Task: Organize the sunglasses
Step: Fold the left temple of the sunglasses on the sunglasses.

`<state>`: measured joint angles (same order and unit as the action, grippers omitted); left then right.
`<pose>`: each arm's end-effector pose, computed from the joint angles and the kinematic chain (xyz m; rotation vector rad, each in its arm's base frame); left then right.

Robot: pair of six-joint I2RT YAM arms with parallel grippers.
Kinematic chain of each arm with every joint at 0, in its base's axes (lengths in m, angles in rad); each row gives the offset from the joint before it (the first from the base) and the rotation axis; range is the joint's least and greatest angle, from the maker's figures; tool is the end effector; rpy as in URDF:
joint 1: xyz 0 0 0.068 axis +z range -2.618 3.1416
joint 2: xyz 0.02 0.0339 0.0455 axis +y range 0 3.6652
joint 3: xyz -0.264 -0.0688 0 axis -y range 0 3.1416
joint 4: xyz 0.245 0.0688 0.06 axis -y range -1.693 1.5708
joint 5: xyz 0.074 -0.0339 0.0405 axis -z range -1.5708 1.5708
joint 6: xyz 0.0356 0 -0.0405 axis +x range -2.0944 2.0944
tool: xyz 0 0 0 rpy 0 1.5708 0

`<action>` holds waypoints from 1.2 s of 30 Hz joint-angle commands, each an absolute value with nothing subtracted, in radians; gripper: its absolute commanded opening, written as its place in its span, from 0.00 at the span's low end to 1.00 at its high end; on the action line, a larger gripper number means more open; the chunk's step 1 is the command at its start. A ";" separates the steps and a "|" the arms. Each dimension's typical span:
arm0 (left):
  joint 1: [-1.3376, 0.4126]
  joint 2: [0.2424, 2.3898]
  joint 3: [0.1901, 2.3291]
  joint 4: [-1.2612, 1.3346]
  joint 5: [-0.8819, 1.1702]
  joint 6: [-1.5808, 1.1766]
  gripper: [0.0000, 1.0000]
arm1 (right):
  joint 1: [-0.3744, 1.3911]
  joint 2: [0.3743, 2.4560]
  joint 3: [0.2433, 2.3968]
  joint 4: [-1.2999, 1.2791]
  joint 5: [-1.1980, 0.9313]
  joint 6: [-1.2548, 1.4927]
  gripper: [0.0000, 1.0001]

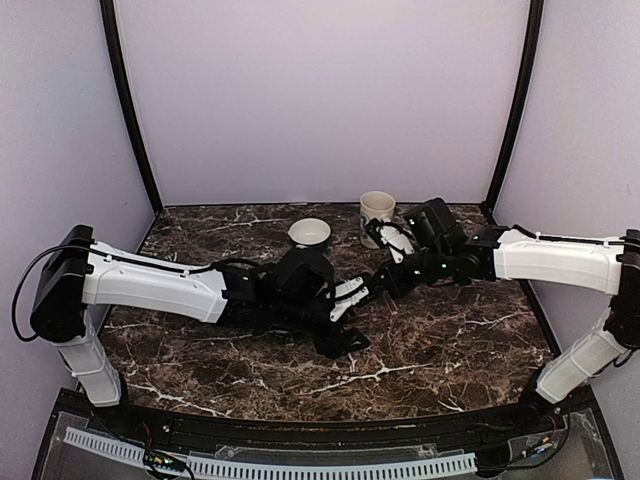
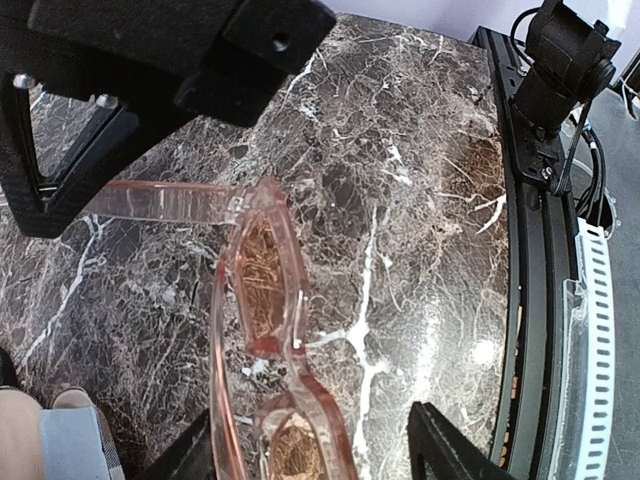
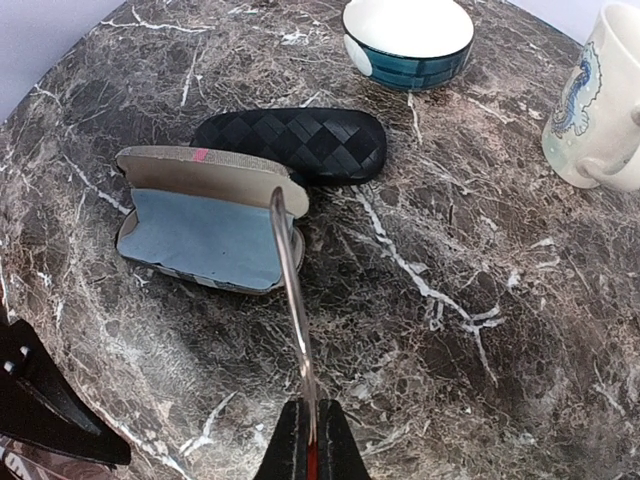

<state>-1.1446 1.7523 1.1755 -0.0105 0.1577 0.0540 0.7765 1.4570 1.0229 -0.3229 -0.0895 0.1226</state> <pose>0.1589 -0.3634 0.2294 1.3528 1.8110 -0.7800 0.2240 0.2245 0.2520 -0.8112 2.2485 0.5440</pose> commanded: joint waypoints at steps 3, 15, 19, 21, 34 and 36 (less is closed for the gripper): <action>-1.154 1.738 1.177 0.002 0.144 0.082 0.67 | 0.772 1.460 1.013 -0.275 -0.128 0.139 0.00; -1.154 1.685 1.101 0.091 0.087 0.147 0.79 | 0.774 1.475 1.009 -0.292 -0.181 0.140 0.00; -1.154 1.662 1.079 0.112 0.060 0.188 0.78 | 0.773 1.479 1.007 -0.296 -0.189 0.140 0.00; -1.154 1.649 1.071 0.115 0.057 0.199 0.78 | 0.773 1.482 1.007 -0.298 -0.189 0.141 0.00; -1.154 1.510 1.019 0.043 0.105 -0.047 0.99 | 0.789 1.449 0.991 -0.264 -0.107 0.138 0.00; -1.151 1.491 1.016 0.038 0.096 -0.098 0.99 | 0.803 1.447 0.992 -0.265 -0.077 0.135 0.00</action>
